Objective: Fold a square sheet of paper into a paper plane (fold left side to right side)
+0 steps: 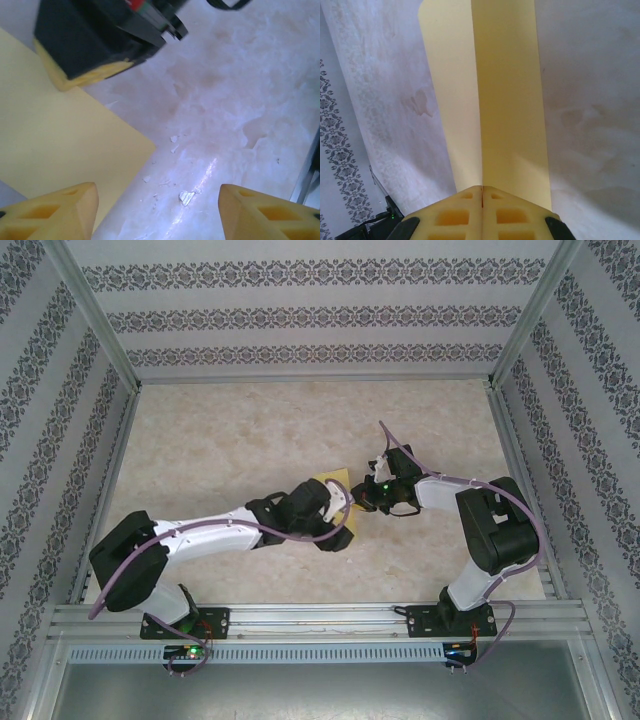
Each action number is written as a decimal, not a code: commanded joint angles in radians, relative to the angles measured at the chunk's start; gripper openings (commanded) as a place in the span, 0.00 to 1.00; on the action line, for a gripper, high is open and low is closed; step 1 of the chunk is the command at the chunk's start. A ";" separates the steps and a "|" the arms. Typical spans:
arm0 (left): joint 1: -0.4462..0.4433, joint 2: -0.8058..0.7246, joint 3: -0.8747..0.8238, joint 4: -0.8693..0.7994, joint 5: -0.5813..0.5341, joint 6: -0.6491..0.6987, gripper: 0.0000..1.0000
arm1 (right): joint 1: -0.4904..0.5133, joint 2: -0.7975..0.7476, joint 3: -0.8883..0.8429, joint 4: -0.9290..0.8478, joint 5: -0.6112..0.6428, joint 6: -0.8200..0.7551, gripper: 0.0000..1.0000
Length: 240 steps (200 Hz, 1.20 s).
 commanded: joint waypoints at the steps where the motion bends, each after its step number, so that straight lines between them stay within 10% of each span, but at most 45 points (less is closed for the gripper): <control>1: -0.057 0.054 0.033 -0.024 -0.163 0.067 0.68 | -0.006 -0.020 0.000 -0.015 -0.001 0.006 0.04; 95: -0.173 0.308 0.228 -0.113 -0.506 0.140 0.74 | -0.007 -0.017 -0.003 -0.016 -0.002 0.005 0.04; 193: -0.176 0.294 0.235 -0.145 -0.540 0.118 0.13 | -0.010 -0.005 0.010 -0.031 0.001 -0.019 0.05; 240: -0.143 0.254 0.222 -0.140 -0.447 0.070 0.00 | -0.019 -0.053 0.031 -0.034 -0.006 -0.049 0.13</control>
